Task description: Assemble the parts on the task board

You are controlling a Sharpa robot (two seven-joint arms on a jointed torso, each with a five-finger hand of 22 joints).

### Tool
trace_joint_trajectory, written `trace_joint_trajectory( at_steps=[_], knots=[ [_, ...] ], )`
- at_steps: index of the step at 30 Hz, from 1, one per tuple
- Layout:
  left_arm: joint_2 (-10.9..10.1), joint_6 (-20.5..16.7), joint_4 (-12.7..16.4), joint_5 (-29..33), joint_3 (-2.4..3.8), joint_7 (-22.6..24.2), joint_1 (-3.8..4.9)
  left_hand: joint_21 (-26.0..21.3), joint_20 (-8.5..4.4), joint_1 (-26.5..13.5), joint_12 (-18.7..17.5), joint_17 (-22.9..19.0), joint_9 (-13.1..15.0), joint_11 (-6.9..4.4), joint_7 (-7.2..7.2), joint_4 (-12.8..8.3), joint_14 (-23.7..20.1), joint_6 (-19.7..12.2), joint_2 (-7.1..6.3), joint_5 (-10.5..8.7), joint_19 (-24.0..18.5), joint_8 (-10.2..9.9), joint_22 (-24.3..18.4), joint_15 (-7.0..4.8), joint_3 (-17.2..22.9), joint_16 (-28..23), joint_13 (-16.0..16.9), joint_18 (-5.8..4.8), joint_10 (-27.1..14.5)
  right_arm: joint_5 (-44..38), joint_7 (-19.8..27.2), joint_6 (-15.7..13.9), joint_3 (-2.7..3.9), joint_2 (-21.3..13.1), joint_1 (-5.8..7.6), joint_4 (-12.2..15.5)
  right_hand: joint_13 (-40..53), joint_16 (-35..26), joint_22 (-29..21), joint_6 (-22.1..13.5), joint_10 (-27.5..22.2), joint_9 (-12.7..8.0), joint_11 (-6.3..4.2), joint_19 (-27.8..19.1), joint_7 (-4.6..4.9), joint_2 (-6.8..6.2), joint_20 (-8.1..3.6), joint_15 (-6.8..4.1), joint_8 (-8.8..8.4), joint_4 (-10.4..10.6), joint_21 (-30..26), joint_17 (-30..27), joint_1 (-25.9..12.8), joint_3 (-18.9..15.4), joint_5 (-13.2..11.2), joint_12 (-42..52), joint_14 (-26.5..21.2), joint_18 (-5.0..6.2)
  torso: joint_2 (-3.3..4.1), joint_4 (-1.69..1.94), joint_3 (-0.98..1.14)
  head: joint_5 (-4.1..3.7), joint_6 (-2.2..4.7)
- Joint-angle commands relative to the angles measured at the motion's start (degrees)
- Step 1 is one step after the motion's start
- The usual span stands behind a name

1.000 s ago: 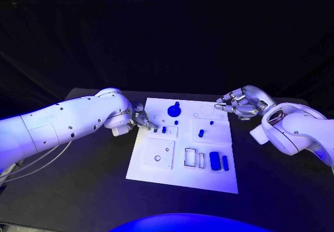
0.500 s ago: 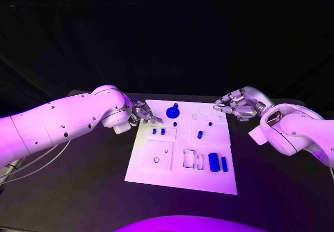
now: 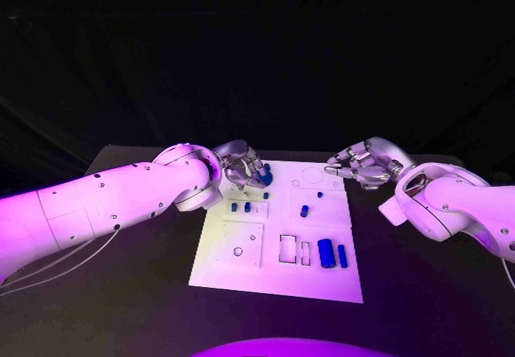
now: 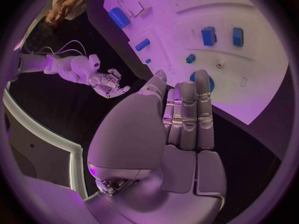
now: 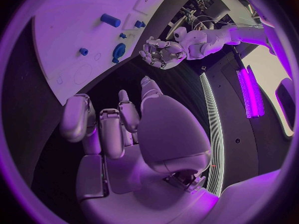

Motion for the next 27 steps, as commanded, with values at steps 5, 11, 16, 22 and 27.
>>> trace_joint_trajectory(
  at_steps=[5,11,16,22,27],
  knots=[
    [3.4,-2.1,-3.4,-17.6,-0.92,5.8,-0.39,-2.0,0.07,0.8,-4.3,-5.8,-4.8,0.54,-0.27,0.1,-0.2,2.8,-2.09,0.12,2.0,-3.7,-1.7,0.08,2.0,-3.5,-6.4,0.70,-0.5,-0.2,1.0,-0.1,0.00,0.2,-0.16,0.0,-1.0,-0.5,-0.3,-0.2,-1.2,0.1,-0.22,-0.4,-0.35,0.16,-0.17,-0.49,0.29,-0.2,-0.5,3.2,0.0,-0.1,0.3,-1.2,3.2,0.79,0.08,0.00,0.06,-0.22,0.32],
    [5.3,0.8,-5.7,-22.0,-1.25,4.6,-0.68,-0.1,-0.22,0.7,-5.9,1.2,-7.0,0.54,-0.45,-0.1,5.2,5.5,-2.83,0.12,4.5,-5.3,-0.7,0.00,2.9,7.1,-9.6,0.71,-0.1,-0.2,1.1,-0.2,0.00,0.2,-0.19,0.1,-1.2,-0.6,-0.4,-0.2,-1.4,0.1,-0.22,-0.5,-0.34,0.18,-0.17,-0.49,0.29,-0.2,-0.6,3.0,0.0,-0.1,0.3,-1.4,3.2,0.81,0.14,-0.03,0.07,-0.22,0.31],
    [6.6,3.3,-7.0,-23.5,-1.32,3.6,-0.76,6.2,-0.44,0.4,-7.3,6.5,-8.6,0.30,-0.85,-0.1,8.2,7.8,-3.03,0.13,7.5,-6.4,5.9,-0.26,4.0,14.9,-12.1,-0.18,1.5,-0.2,1.1,-0.3,0.00,0.3,-0.20,0.1,-1.3,-0.7,-0.5,-0.3,-1.5,0.1,-0.21,-0.5,-0.34,0.22,-0.17,-0.49,0.29,-0.2,-0.7,2.9,0.1,-0.1,0.4,-1.5,3.2,0.84,0.09,-0.05,0.07,-0.23,0.13],
    [7.6,6.0,-8.0,-24.0,-1.32,2.6,-0.80,11.8,-0.46,-0.1,-8.7,8.1,-9.7,0.29,-0.81,0.0,9.3,9.4,-3.39,0.08,9.8,-7.6,12.5,-0.31,4.6,18.3,-14.0,-1.16,2.4,-0.2,1.1,-0.3,0.00,0.3,-0.20,0.2,-1.3,-0.7,-0.5,-0.3,-1.5,0.1,-0.21,-0.5,-0.34,0.22,-0.17,-0.49,0.29,-0.2,-0.7,2.9,0.1,-0.1,0.4,-1.5,3.2,0.84,0.07,-0.03,0.07,-0.32,-0.02],
    [8.3,6.9,-8.7,-23.9,-1.31,2.2,-0.96,14.9,-0.47,-0.3,-9.4,9.2,-10.3,0.40,-0.41,0.0,10.3,10.3,-3.31,0.10,11.3,-8.2,16.3,-0.28,5.0,20.1,-14.8,-1.73,3.4,-0.2,1.2,-0.3,0.00,0.4,-0.20,0.2,-1.3,-0.7,-0.5,-0.3,-1.5,0.1,-0.21,-0.5,-0.34,0.22,-0.17,-0.49,0.29,-0.2,-0.7,2.9,0.1,-0.1,0.4,-1.5,3.2,0.84,0.09,0.00,0.03,-0.36,-0.01]
  ],
)
